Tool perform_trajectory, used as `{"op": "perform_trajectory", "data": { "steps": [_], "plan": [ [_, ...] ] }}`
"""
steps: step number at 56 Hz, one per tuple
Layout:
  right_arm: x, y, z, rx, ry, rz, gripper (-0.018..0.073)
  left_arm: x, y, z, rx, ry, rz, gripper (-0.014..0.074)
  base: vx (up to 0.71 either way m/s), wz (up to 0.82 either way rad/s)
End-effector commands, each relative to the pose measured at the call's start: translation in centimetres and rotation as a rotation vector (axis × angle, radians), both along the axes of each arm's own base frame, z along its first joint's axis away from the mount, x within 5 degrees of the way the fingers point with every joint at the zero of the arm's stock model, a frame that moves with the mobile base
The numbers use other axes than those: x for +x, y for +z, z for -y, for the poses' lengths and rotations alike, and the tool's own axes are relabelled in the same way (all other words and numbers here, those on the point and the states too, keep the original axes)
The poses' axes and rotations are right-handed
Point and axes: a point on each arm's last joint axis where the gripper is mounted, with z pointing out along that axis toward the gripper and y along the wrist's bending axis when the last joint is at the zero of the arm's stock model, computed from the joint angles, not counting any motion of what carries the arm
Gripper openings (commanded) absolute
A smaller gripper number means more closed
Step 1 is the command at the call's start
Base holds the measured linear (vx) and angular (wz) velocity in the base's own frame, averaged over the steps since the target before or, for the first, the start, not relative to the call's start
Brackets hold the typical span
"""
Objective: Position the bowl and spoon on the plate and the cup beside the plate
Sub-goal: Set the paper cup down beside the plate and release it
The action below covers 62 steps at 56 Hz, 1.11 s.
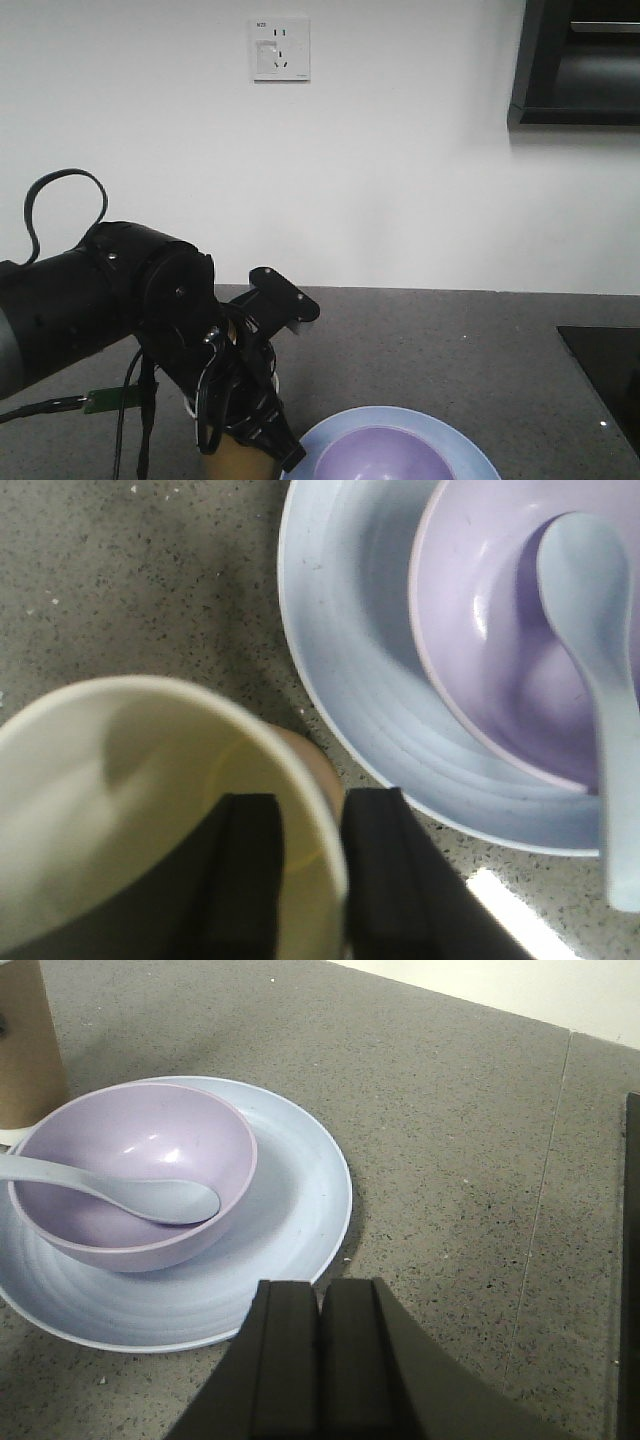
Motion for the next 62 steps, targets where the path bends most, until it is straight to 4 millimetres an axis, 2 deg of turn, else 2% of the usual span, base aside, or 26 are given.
{"op": "perform_trajectory", "data": {
  "steps": [1, 9, 17, 24, 35, 43, 48, 55, 60, 62],
  "plan": [
    [0.3, 1.6, 0.0, 0.024, -0.005, 0.097, -0.0008, -0.4, 3.0, -0.1, -0.088, 0.010, 0.095, 0.0454, 0.00, 0.00],
    [0.3, 1.6, 0.0, 0.023, -0.004, 0.098, -0.0008, -0.4, 3.2, -0.1, -0.091, 0.010, 0.098, 0.0543, 0.00, 0.00],
    [0.3, 1.6, 0.0, 0.022, -0.005, 0.098, -0.0008, -0.4, 4.3, 0.0, -0.107, 0.009, 0.117, 0.0559, 0.00, 0.00],
    [0.3, 1.6, 0.0, 0.016, -0.003, 0.100, -0.0008, -0.6, 6.2, -0.2, -0.122, 0.007, 0.136, 0.0559, 0.00, 0.00],
    [0.4, 1.6, 0.0, 0.019, -0.004, 0.109, -0.0008, -1.7, 10.7, -1.1, -0.171, 0.001, 0.224, 0.0540, 0.00, 0.00],
    [0.5, 1.9, 0.0, 0.028, -0.007, 0.142, -0.0008, -3.3, 14.4, -2.9, -0.208, 0.012, 0.365, 0.0423, 0.00, 0.00],
    [0.5, 2.1, 0.0, 0.035, -0.009, 0.166, -0.0008, -4.8, 16.5, -4.5, -0.217, 0.024, 0.445, 0.0256, 0.00, 0.00],
    [0.6, 2.3, -0.1, 0.045, -0.011, 0.185, -0.0008, -7.1, 18.2, -6.3, -0.259, 0.024, 0.512, -0.0008, 0.00, 0.00],
    [0.6, 2.4, -0.1, 0.058, -0.011, 0.183, -0.0008, -8.7, 17.9, -7.5, -0.288, 0.022, 0.547, -0.0008, 0.00, 0.00],
    [0.4, 2.4, -0.1, 0.070, -0.012, 0.185, -0.0008, -9.4, 16.9, -8.0, -0.290, 0.020, 0.550, -0.0007, 0.00, 0.00]
  ]
}}
